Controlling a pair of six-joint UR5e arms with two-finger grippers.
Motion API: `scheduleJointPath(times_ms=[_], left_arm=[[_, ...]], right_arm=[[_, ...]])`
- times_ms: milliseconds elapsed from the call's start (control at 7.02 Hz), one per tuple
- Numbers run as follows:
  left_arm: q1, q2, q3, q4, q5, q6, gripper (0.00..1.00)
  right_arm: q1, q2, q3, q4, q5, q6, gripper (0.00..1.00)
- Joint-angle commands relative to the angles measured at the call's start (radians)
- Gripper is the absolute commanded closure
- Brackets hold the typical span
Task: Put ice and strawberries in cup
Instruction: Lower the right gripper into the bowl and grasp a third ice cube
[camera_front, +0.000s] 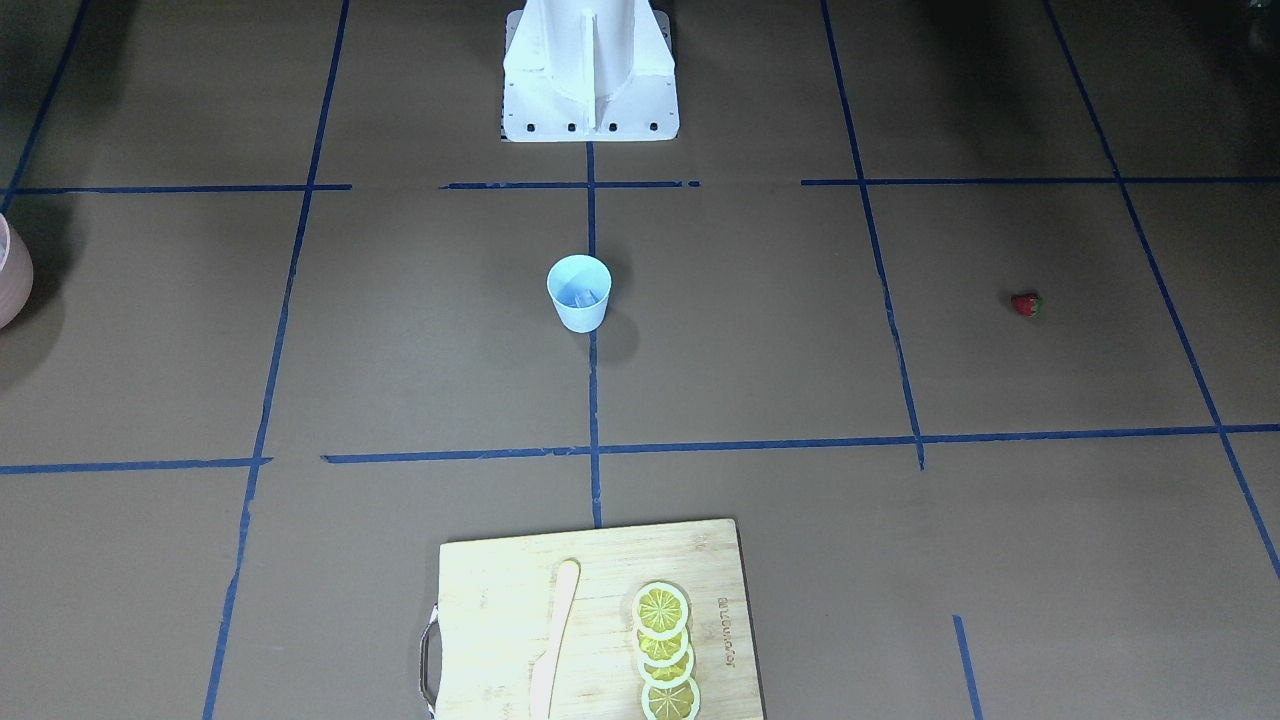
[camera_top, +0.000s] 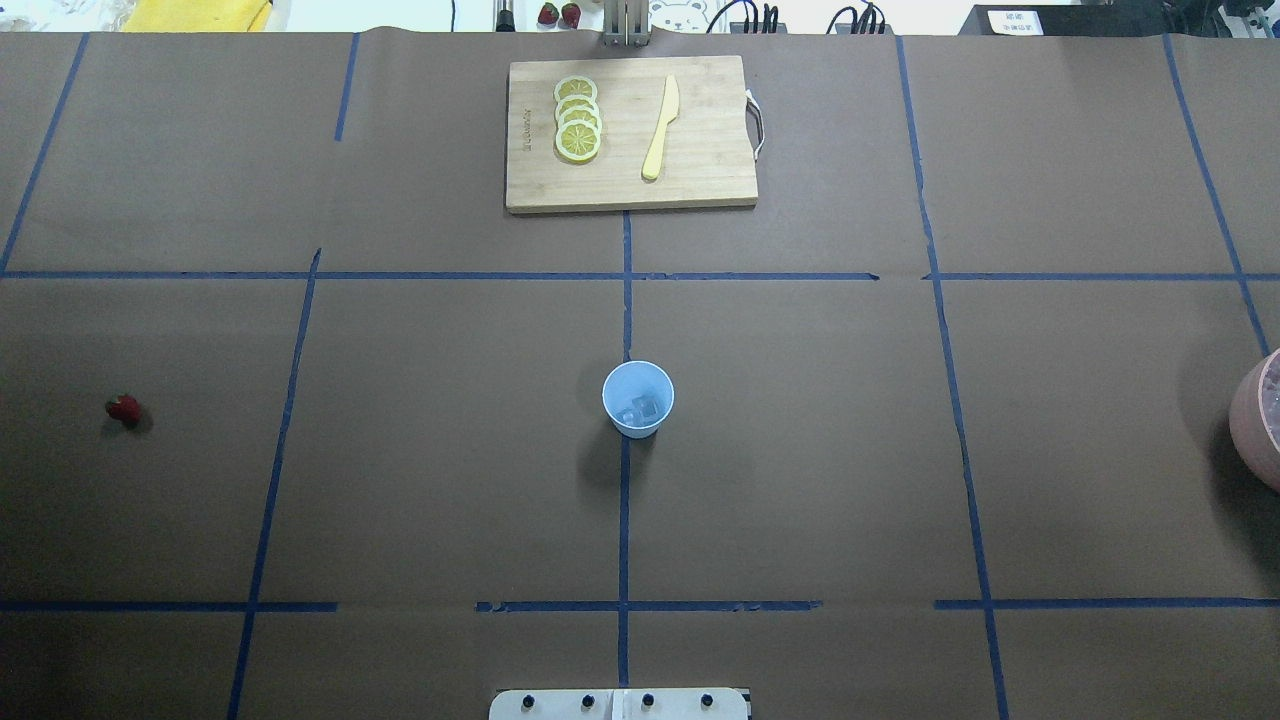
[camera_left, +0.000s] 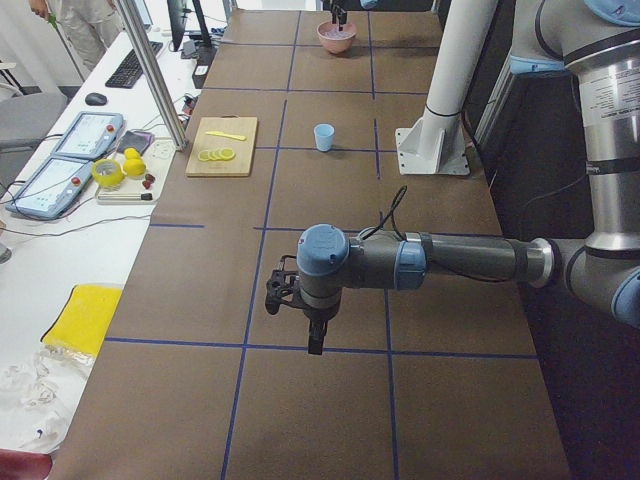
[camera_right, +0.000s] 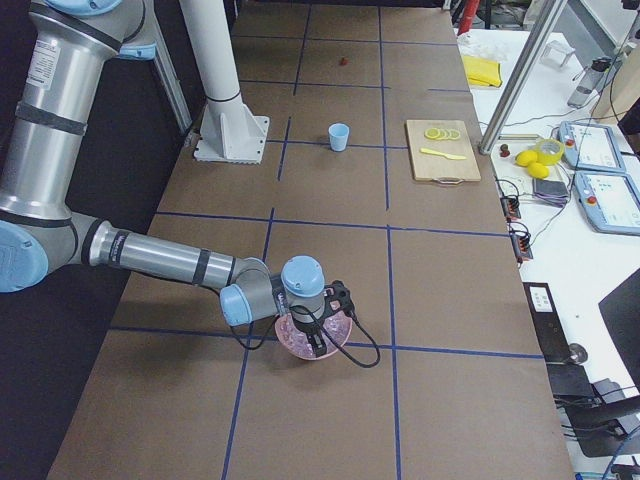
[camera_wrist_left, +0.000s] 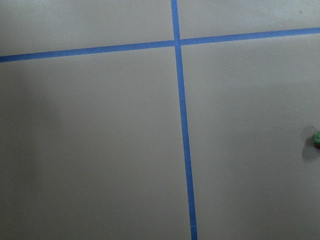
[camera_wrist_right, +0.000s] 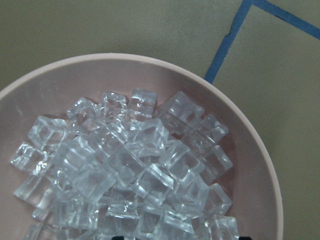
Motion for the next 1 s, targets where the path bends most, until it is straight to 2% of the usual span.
scheduleJointPath(times_ms=[0, 142, 427, 570, 854], left_arm=[[0.000, 0.001, 0.002, 0.000, 0.000, -0.002, 0.00], [0.000, 0.001, 0.002, 0.000, 0.000, 0.000, 0.00], [0.000, 0.001, 0.002, 0.000, 0.000, 0.000, 0.00], [0.000, -0.001, 0.000, 0.000, 0.000, -0.002, 0.00], [0.000, -0.001, 0.000, 0.000, 0.000, 0.000, 0.00]], right_arm=[[0.000, 0.002, -0.001, 0.000, -0.008, 0.000, 0.54], [0.000, 0.002, -0.001, 0.000, -0.008, 0.000, 0.65], [0.000, -0.004, 0.000, 0.001, -0.005, 0.003, 0.93], [0.000, -0.002, 0.002, 0.001, -0.002, 0.003, 0.98], [0.003, -0.005, 0.038, -0.005, 0.024, 0.005, 0.99]])
